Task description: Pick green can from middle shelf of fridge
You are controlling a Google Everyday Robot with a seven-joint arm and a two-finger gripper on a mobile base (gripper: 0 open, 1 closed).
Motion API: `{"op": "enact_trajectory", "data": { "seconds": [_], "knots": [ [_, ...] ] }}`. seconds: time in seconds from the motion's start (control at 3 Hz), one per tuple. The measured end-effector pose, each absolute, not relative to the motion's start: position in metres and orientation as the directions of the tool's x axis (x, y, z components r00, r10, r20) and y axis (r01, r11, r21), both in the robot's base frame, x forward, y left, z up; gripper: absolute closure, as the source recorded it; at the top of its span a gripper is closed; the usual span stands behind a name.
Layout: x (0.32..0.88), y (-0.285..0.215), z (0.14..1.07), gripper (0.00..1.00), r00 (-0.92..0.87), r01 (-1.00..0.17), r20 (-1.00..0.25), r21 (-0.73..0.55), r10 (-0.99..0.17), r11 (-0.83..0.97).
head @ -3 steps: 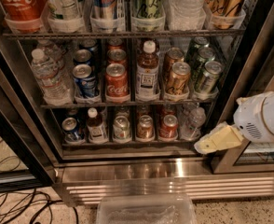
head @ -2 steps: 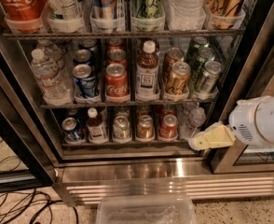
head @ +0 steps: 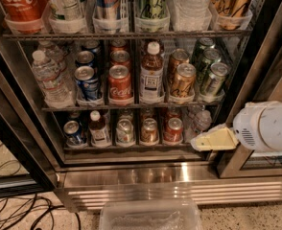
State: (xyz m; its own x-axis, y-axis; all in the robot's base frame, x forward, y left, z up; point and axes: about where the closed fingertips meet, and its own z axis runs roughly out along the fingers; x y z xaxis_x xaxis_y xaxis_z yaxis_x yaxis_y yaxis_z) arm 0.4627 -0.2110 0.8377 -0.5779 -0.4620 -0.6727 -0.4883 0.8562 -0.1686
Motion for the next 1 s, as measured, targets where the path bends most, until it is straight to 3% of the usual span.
{"op": "enact_trajectory", "data": {
  "seconds": [0.33,0.67,1.0],
  "knots": [
    [0.463,-0.21,0.832,0.0,-0.573,-0.449,-0.709,-0.149,-0.411,0.881],
    [0.463,-0.206,0.821,0.19,-0.542,-0.386,-0.76,-0.153,-0.358,0.91],
    [0.465,-0.206,0.816,0.22,-0.485,-0.325,-0.812,-0.176,-0.324,0.929]
  ]
}}
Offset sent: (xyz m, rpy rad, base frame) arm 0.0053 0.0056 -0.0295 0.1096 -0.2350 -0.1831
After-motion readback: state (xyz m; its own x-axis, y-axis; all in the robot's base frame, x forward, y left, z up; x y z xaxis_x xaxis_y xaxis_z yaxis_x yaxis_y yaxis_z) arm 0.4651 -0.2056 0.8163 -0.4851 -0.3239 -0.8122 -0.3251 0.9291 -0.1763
